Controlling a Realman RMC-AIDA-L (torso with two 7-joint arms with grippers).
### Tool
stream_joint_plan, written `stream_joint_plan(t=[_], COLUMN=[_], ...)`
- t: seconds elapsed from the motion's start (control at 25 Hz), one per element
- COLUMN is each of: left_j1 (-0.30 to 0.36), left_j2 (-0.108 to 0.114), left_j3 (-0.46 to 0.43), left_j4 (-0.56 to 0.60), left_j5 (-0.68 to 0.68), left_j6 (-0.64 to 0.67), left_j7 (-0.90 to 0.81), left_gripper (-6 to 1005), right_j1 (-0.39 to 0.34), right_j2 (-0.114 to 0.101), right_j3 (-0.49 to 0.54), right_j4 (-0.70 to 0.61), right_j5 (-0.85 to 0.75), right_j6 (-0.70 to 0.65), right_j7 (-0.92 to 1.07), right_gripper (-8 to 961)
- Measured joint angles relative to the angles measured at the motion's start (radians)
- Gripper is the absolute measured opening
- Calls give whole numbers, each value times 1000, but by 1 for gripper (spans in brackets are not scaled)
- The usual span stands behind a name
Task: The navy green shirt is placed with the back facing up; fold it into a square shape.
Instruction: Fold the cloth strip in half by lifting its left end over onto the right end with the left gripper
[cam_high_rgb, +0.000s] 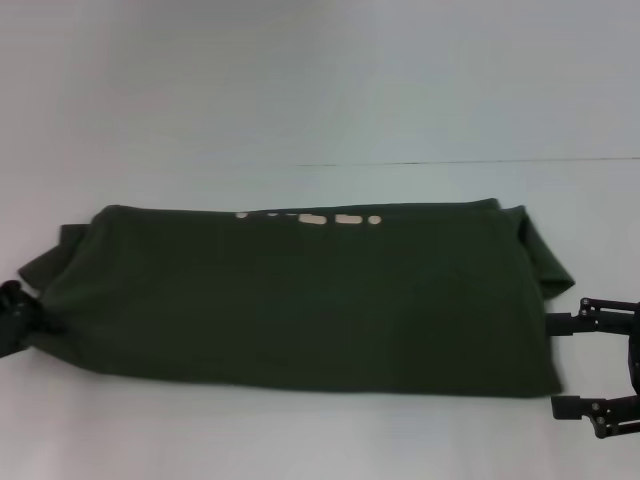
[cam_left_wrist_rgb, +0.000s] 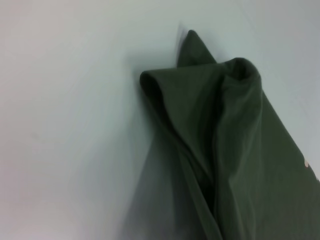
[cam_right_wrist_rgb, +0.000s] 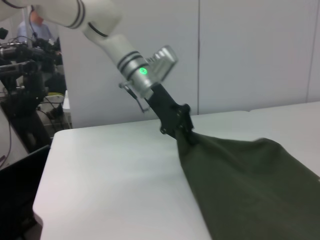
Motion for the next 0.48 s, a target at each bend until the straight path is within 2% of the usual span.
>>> stream_joint_plan(t=[0.32,0.36,0.48], left_j1=[54,70,82], left_j2=[27,39,49], left_j3=[-70,-123,-157], left_j4=[99,128,148], left_j5=[13,13,13], left_j6=[56,82,100], left_j7=[18,44,68], left_gripper=[67,69,74], right_j1=[1,1,1], right_j2=[2,2,2], right_j3=[-2,0,0], right_j4=[0,0,0], right_j5=[0,0,0], right_j6=[15,16,26], right_j7=[9,11,18], right_gripper=[903,903,903])
